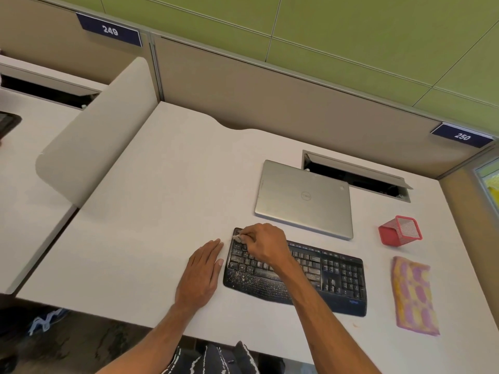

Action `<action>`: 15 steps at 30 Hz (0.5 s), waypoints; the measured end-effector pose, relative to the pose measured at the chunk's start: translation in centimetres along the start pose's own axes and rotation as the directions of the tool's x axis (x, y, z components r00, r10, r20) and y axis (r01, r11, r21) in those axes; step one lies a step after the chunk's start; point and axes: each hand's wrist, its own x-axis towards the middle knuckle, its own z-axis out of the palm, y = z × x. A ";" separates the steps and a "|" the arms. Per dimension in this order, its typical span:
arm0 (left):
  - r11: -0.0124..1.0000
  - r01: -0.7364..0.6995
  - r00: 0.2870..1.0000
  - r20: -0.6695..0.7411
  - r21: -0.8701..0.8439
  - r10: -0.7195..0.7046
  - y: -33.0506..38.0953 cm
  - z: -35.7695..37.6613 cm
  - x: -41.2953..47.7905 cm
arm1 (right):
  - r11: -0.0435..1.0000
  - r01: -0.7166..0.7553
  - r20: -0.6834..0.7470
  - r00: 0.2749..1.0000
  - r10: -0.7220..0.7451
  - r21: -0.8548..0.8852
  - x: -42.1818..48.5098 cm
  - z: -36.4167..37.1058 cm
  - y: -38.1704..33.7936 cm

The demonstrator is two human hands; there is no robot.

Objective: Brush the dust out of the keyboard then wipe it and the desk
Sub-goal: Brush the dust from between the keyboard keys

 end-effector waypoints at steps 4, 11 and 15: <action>1.000 -0.004 1.000 0.012 0.007 0.004 -0.2 0.1 0.0 | 1.000 0.006 0.086 0.996 -0.007 0.009 -0.4 0.7 0.1; 1.000 -0.001 1.000 0.007 0.002 0.001 -0.1 0.0 0.0 | 0.991 -0.104 0.031 0.994 0.101 0.082 -0.5 0.7 1.4; 1.000 -0.004 1.000 0.006 0.010 0.004 -0.2 0.1 0.0 | 0.999 -0.009 0.123 0.992 0.004 0.040 -0.3 0.5 1.0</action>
